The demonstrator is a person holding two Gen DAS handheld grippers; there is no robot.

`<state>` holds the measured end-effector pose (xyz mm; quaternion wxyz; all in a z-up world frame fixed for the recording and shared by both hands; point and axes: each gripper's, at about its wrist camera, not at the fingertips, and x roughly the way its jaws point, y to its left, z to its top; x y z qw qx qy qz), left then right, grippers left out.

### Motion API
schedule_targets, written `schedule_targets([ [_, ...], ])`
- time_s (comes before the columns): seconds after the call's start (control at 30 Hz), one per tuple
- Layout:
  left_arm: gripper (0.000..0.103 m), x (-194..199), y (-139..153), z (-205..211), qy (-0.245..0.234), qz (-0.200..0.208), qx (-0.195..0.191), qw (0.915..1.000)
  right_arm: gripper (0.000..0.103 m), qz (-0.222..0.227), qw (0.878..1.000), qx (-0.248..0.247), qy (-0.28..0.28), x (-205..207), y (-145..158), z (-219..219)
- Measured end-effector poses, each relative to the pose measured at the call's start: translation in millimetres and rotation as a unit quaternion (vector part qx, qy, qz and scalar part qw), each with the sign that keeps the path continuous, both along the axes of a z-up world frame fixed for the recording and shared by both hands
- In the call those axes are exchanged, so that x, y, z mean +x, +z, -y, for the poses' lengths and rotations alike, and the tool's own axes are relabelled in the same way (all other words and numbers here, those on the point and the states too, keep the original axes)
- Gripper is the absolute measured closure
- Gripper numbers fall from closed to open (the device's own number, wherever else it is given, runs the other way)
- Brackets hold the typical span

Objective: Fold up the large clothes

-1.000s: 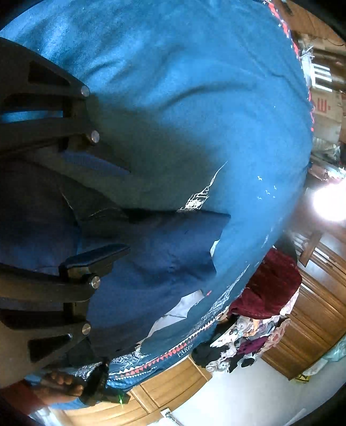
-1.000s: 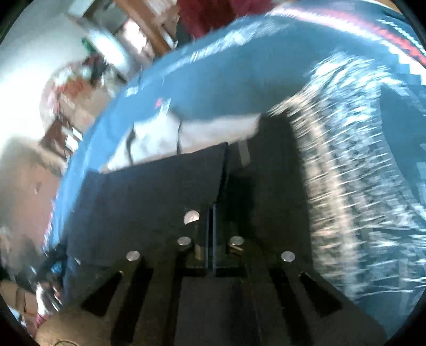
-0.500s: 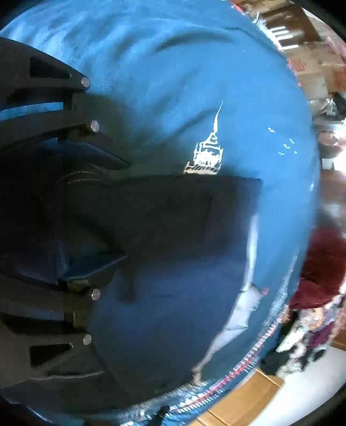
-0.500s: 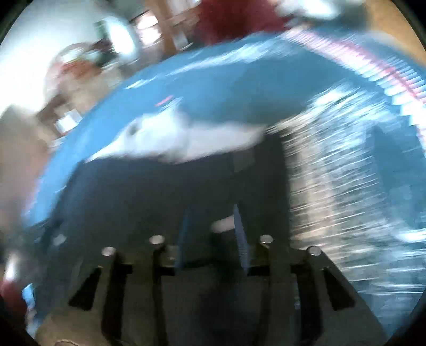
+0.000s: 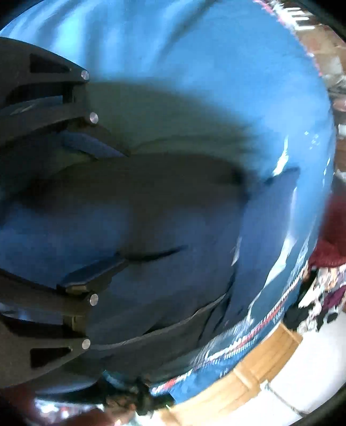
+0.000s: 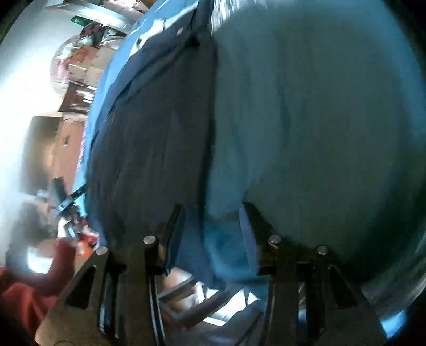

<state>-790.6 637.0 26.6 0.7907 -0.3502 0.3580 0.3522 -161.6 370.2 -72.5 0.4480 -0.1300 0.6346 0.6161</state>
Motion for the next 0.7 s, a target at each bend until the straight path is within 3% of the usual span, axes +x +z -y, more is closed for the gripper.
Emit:
schedule_targets([
  [0.1,0.029,-2.8,-5.3,18.7,-0.018,0.010,0.003,0.9998,0.061,-0.001,1.000,0.000,0.010,-8.9,-7.3,8.3],
  [0.2,0.029,-11.5,-4.2,21.6,-0.014,0.048,-0.015,0.9986,0.061,-0.002,1.000,0.007,0.028,-16.9,-4.8,-8.2],
  [0.4,0.030,-26.4,-0.8,32.6,-0.029,0.076,-0.038,0.9960,0.061,-0.011,0.998,0.011,0.066,-47.1,-12.1,-9.7],
  [0.7,0.030,-32.7,-5.5,50.2,-0.042,0.079,-0.056,0.9944,0.061,-0.059,0.997,0.015,0.045,-48.5,-17.3,-8.8],
])
